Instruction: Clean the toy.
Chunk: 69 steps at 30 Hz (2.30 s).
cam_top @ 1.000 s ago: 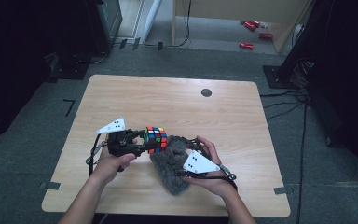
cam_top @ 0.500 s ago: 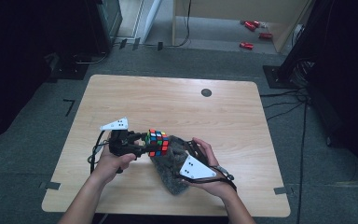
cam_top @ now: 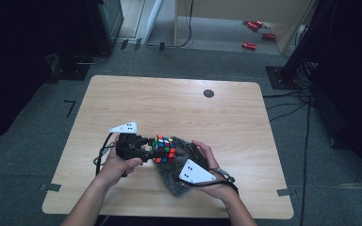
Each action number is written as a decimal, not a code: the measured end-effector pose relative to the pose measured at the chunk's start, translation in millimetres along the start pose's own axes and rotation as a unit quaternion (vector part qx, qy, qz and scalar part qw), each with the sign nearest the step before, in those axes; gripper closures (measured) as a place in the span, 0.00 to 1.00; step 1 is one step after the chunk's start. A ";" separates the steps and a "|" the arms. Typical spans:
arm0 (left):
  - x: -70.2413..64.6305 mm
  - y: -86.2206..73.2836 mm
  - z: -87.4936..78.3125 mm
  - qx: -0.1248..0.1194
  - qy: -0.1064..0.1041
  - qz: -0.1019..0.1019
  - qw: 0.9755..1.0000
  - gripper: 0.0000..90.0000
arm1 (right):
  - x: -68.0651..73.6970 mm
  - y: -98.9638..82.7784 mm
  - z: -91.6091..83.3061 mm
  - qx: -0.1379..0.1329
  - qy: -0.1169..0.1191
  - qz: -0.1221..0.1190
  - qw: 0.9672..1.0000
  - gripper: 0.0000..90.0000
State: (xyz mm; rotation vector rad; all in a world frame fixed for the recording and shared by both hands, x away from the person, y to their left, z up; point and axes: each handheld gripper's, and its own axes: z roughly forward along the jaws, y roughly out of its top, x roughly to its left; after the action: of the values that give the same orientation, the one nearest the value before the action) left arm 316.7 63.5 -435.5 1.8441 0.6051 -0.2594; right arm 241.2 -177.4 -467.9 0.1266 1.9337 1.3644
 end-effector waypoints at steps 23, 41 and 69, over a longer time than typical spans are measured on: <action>3.6 0.3 6.7 0.008 -0.059 -0.045 0.997 0.34 | -0.7 1.5 -0.6 -0.003 0.019 0.003 1.000 0.38; 0.2 3.2 -11.6 -0.035 -0.051 0.001 0.998 0.31 | -7.9 3.9 -6.3 0.004 0.053 0.068 0.996 0.38; 13.8 -44.6 58.7 0.148 0.161 0.127 0.967 0.18 | -58.1 -23.6 -48.3 0.042 0.036 0.182 0.982 0.38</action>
State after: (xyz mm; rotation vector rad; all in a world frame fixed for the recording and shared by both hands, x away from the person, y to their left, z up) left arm 311.7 23.9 -498.9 2.2535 0.5631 0.1327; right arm 260.3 -252.2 -450.7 0.4993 2.1019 1.5366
